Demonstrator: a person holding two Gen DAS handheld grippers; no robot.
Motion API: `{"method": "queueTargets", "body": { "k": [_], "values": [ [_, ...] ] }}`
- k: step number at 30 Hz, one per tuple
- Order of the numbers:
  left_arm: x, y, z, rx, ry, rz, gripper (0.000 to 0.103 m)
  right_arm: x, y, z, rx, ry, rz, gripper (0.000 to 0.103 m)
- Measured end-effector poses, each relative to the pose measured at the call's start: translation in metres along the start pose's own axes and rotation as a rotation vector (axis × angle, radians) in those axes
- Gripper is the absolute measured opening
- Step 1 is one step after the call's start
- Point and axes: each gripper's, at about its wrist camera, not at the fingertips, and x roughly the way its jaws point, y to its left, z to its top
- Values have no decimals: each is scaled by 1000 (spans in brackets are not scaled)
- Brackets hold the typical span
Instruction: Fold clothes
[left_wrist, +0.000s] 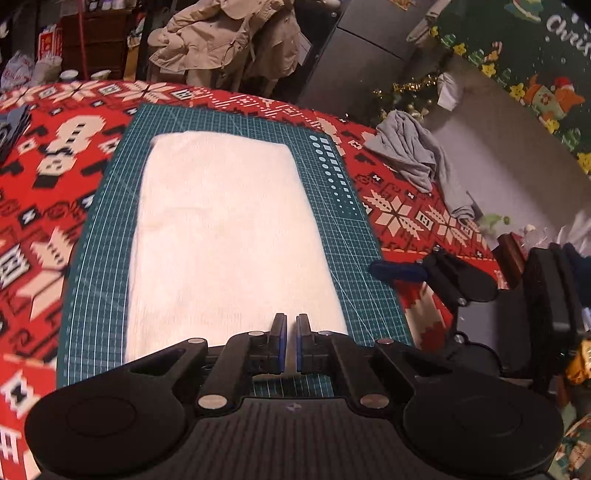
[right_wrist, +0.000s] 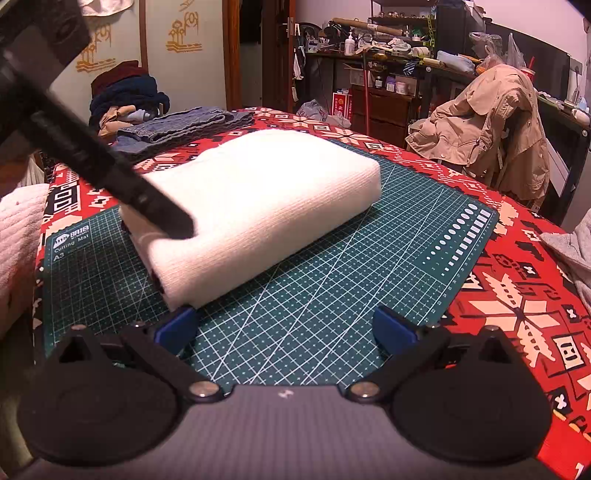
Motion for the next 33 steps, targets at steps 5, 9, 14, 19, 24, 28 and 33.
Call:
{"method": "queueTargets", "body": {
  "k": [5,9,14,19,24,28,33],
  "values": [
    [-6,1,-4,12,12,12,3,0,0,0,0,0,0,102],
    [-9,3,-6,-4,16,19,4,0,0,0,0,0,0,102],
    [-14,-3,-11,18,29,6,4,0,0,0,2,0,0,102],
    [-15,-5,-9,24,37,-8,4,1,0,0,2,1,-2,102],
    [-15,-4,-4,19,32,-2,4,1,-1,1,1,1,-2,102],
    [-15,-3,-4,18,31,7,4,1,0,1,2,1,-3,102],
    [-15,-1,-3,15,30,19,4,1,0,1,1,3,-6,102]
  ]
}}
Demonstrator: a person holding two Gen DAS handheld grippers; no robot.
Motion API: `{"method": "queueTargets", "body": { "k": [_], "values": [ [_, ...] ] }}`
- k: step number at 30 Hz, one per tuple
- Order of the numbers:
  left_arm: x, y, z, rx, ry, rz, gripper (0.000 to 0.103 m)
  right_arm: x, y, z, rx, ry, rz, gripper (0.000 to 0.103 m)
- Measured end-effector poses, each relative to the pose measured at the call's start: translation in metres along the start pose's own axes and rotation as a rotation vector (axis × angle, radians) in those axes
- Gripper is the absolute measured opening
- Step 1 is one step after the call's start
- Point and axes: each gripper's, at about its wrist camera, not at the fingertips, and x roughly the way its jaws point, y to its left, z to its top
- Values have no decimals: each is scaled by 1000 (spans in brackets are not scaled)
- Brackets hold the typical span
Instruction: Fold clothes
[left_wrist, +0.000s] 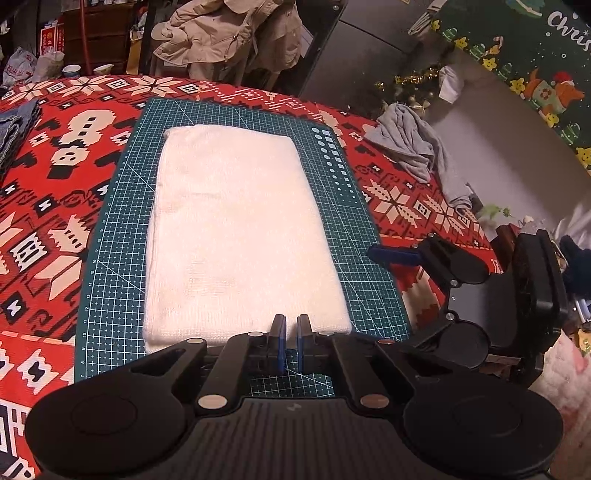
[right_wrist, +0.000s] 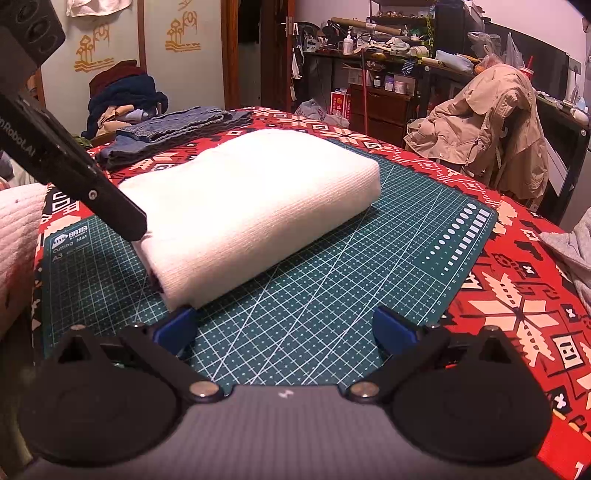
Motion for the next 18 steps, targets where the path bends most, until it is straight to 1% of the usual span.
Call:
{"method": "queueTargets", "body": {
  "k": [3,6,8,12,14,16,18],
  "values": [
    [-3,-1,3,5,-12,-2,4,-2,-1,0,14,8,-17,102],
    [-8,-1,8,19,-31,-4,4,-12,-6,-1,67,26,-36,102],
    [-10,1,11,21,-41,-8,4,-26,-7,0,96,10,-40,102],
    [-10,4,16,22,-51,-14,4,-52,6,8,97,-29,-88,102],
    [-9,6,14,26,-48,-18,4,-58,16,12,118,-44,-65,101],
    [-8,7,11,40,-40,-14,4,-58,26,15,144,-50,-37,98],
    [-10,9,6,50,-39,-6,4,-54,37,16,159,-41,-30,87]
  ]
}}
